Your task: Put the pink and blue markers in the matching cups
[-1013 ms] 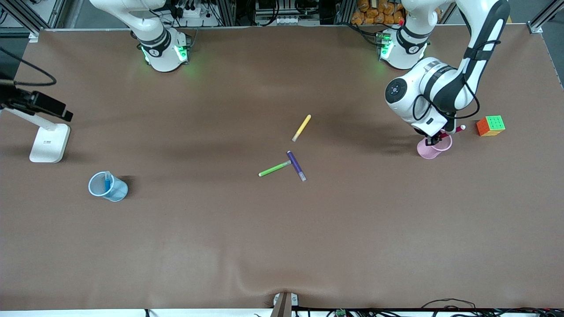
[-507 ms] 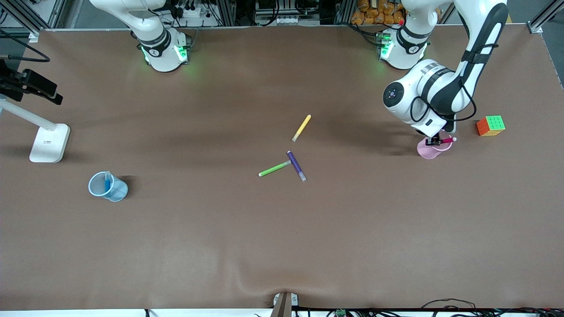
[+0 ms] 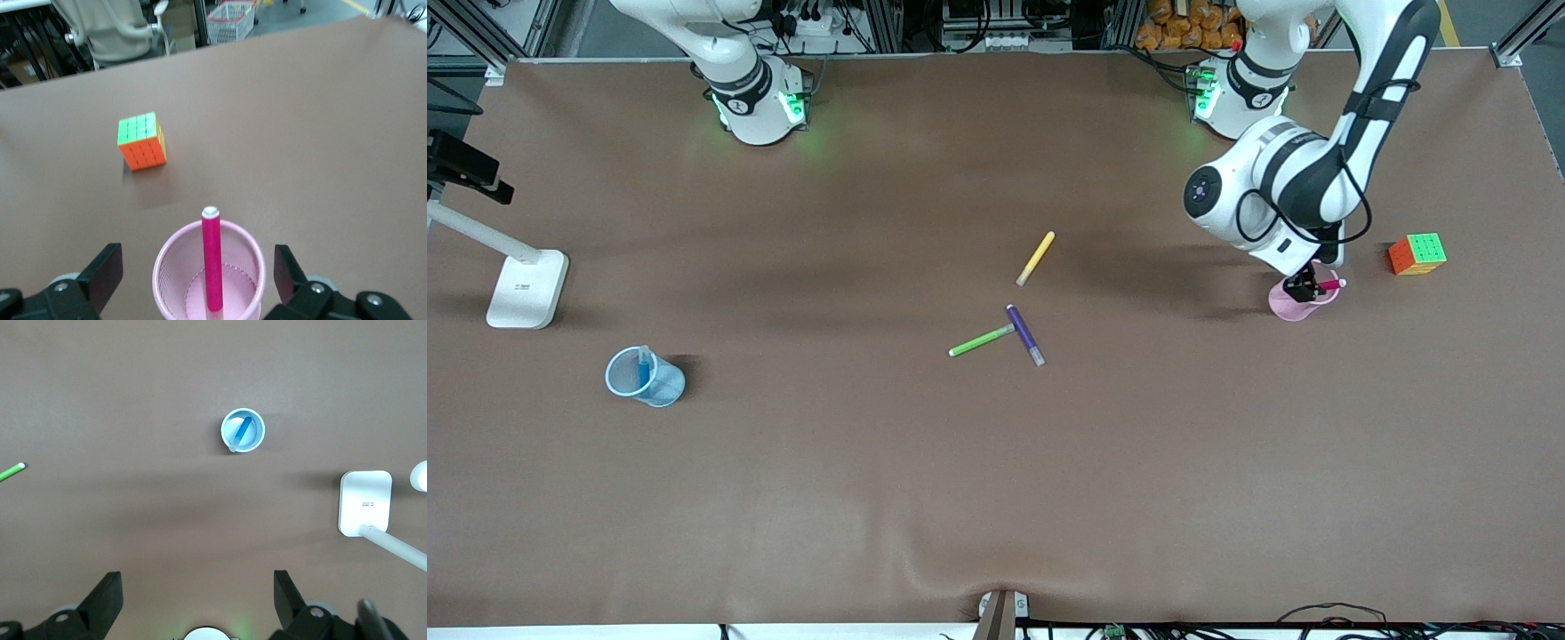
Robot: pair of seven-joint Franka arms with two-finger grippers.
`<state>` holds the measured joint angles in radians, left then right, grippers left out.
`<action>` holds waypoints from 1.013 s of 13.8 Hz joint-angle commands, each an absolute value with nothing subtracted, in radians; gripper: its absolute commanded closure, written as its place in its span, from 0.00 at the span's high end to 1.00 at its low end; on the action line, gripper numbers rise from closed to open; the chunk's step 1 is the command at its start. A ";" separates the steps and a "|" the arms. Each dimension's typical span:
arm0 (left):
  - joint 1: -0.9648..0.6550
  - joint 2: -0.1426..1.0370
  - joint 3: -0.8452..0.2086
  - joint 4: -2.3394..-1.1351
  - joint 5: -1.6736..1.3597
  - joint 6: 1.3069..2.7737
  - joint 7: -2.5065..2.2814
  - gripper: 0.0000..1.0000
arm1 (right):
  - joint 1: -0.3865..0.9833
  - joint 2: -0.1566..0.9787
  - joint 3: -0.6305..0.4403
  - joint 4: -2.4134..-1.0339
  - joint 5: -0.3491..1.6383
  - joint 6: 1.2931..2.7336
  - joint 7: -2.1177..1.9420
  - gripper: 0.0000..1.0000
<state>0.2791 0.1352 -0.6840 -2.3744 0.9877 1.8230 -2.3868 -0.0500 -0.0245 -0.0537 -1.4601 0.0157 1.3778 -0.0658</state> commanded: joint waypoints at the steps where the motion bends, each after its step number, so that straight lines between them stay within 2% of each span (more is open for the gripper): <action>1: 0.279 0.132 -0.731 -2.291 0.918 1.744 -2.323 1.00 | -0.052 -0.060 -0.043 -1.496 0.009 1.388 -0.074 1.00; 6: 0.279 0.130 -0.804 -2.061 0.740 1.539 -2.136 1.00 | -0.045 -0.077 -0.037 -1.505 0.011 1.362 -0.066 1.00; 10: 0.290 0.121 -0.822 -1.789 0.615 1.373 -1.920 1.00 | -0.032 -0.147 -0.037 -1.604 0.011 1.420 -0.066 1.00; 14: 0.304 0.120 -0.810 -1.681 0.595 1.335 -1.771 1.00 | -0.023 -0.141 -0.037 -1.597 0.005 1.420 -0.067 1.00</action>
